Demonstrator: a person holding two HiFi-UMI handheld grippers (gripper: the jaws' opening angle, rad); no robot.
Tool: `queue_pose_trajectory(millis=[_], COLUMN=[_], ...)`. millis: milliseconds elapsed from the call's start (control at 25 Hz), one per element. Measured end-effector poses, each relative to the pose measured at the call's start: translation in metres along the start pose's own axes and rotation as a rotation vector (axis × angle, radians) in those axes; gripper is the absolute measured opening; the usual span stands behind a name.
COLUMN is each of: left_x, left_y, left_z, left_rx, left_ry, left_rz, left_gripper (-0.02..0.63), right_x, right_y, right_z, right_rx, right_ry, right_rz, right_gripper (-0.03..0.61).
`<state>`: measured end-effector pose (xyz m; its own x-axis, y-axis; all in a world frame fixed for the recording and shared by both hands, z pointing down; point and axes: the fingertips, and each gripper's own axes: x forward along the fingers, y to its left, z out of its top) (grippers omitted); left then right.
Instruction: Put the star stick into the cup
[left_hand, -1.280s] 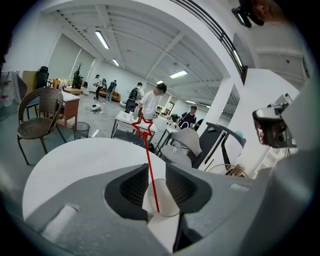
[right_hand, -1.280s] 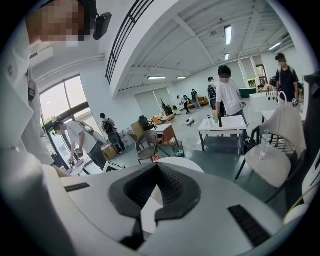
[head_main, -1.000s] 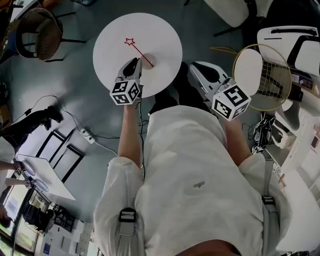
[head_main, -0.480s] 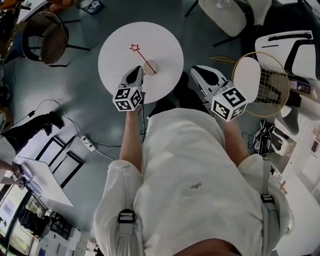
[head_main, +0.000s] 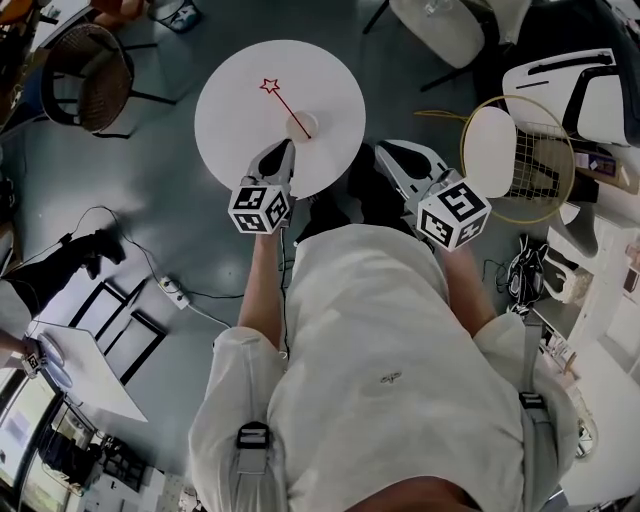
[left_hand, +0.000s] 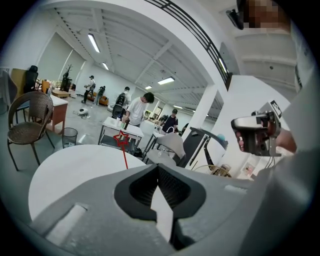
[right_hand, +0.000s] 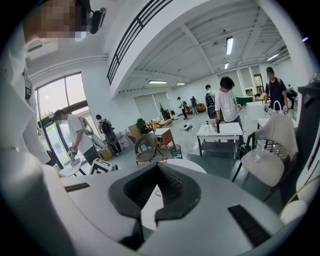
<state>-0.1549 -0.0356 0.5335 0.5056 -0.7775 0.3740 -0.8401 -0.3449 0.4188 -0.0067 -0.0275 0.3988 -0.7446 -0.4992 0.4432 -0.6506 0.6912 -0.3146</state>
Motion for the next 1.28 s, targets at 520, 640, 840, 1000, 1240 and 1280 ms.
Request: queue_pose_trajectory(millis=[520,640,840,1000,1240,1280], left_x=[-0.034,-0.038,-0.051,-0.067,-0.096,-0.099], left_y=[-0.079,-0.104,-0.155,-0.197,-0.241,-0.246], left_z=[-0.019,-0.016,-0.009,0.001,0.016,0.016], left_rx=[0.024,0.013,0.025,0.061,0.112,0.122], left_ry=[-0.057,-0.088,-0.132,-0.164,-0.22,-0.223], left_rz=[0.03,0.063,0.089,0.106,0.141,0.146], left_gripper=[0.011,0.011,0.011,0.011,0.011,0.011], right_x=[-0.05,-0.07,-0.097,-0.113,-0.133,-0.136], right_y=[0.003,-0.006,-0.013,-0.013,-0.005,-0.004], right_z=[-0.011,-0.011,-0.025,-0.037,-0.047,-0.049], right_rx=[-0.032,-0.036,-0.05,-0.065,-0.123,-0.138], right_ry=[-0.026,-0.033,-0.02,-0.018,-0.028,-0.029], right_rz=[0.083,0.11,0.163,0.226,0.281,0.292], right_gripper=[0.008,0.008,0.008,0.009,0.008,0.008])
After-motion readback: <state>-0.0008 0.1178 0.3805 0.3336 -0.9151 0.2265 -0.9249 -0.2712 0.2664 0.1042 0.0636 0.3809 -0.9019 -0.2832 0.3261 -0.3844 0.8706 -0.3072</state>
